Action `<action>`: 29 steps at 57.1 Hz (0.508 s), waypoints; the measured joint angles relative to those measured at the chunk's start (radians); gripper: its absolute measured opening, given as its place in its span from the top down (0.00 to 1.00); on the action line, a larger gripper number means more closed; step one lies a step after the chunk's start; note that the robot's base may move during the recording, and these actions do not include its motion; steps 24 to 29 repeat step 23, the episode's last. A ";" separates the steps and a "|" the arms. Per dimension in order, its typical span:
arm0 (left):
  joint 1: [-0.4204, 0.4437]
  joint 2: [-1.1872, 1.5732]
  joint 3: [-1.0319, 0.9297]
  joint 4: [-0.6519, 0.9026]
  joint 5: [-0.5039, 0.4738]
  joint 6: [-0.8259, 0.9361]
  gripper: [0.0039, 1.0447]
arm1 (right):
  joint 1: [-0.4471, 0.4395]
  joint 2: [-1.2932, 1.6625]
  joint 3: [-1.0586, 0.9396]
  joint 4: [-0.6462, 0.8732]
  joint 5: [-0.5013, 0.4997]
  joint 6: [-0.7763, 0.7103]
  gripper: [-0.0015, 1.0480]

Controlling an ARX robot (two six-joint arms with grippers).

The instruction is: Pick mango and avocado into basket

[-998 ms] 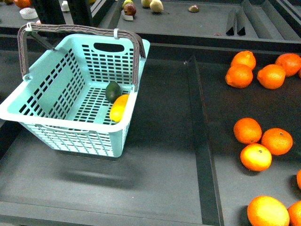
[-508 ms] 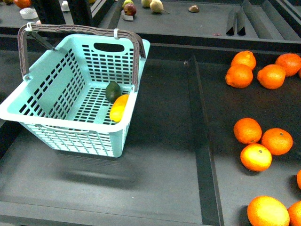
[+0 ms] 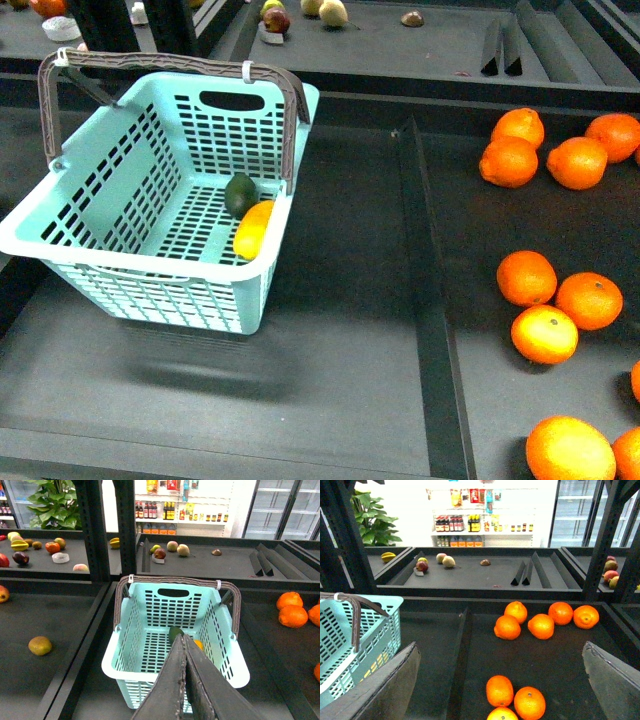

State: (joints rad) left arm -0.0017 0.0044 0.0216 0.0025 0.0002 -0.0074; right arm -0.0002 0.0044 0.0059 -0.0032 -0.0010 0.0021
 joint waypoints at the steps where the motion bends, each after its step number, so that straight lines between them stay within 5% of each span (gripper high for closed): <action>1: 0.000 0.000 0.000 0.000 0.000 0.000 0.97 | 0.000 0.000 0.000 0.000 0.000 0.000 0.07; 4: 0.000 0.000 0.000 0.000 0.000 0.000 0.97 | 0.000 0.000 0.000 0.000 0.000 0.000 0.07; 23: 0.000 0.000 0.000 0.000 0.000 0.000 0.21 | 0.000 0.000 0.000 0.000 0.000 0.000 0.07; 29: 0.000 0.000 0.000 0.000 0.000 0.000 0.21 | 0.000 0.000 0.000 0.000 0.000 0.000 0.07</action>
